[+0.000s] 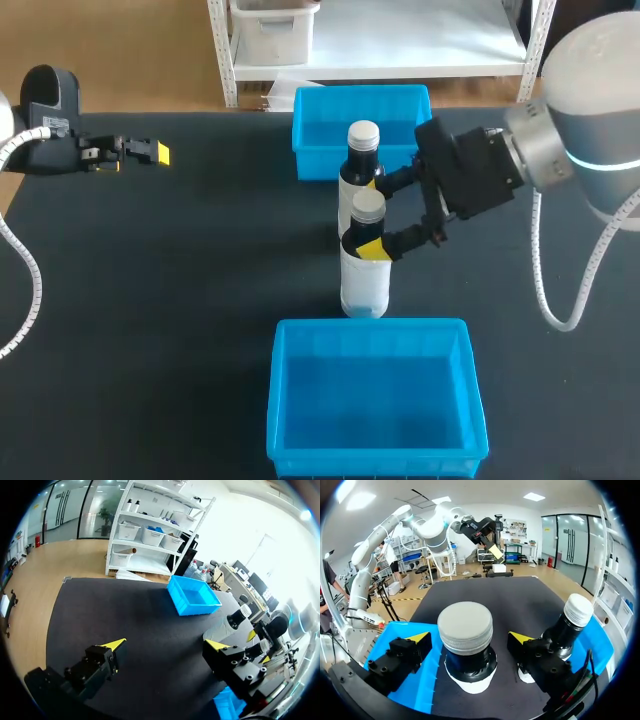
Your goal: Pick up the bottle, and place it in the far bin if it is heavy, or in the near bin if it is light.
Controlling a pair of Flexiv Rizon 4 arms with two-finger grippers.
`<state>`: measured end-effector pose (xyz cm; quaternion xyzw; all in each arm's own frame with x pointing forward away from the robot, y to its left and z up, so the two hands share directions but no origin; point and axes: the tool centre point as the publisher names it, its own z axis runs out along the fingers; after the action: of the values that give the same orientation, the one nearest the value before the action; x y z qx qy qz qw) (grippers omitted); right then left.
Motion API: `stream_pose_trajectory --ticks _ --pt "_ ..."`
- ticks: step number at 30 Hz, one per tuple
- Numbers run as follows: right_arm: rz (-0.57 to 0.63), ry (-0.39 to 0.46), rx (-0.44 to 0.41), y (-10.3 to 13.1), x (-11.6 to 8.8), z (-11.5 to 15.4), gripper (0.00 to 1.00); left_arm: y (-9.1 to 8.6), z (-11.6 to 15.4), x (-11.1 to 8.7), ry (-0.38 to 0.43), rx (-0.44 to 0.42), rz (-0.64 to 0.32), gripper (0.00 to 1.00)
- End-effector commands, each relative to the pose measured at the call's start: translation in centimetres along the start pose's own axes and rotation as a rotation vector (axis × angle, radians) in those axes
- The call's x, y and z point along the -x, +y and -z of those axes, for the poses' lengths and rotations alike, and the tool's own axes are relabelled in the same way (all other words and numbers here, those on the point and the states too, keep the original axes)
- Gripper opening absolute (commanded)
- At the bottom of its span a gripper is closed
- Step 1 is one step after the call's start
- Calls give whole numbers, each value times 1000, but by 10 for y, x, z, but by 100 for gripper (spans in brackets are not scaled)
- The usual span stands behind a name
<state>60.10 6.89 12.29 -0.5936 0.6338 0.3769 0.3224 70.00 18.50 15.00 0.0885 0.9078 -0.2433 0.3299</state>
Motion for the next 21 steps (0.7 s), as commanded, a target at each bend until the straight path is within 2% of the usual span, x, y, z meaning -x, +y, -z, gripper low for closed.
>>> stream_pose_trajectory --ticks 1,7,13,21 --pt "0 -7 1 -2 -1 -2 100 0 0 0 0 0 0 100" --pt "-4 -7 -1 -2 -1 -3 100 0 0 0 0 0 0 100" --pt "-5 -7 0 -1 -2 -3 89 0 0 0 0 0 0 100" --pt "-1 -14 3 0 0 -4 87 0 0 0 0 0 0 100"
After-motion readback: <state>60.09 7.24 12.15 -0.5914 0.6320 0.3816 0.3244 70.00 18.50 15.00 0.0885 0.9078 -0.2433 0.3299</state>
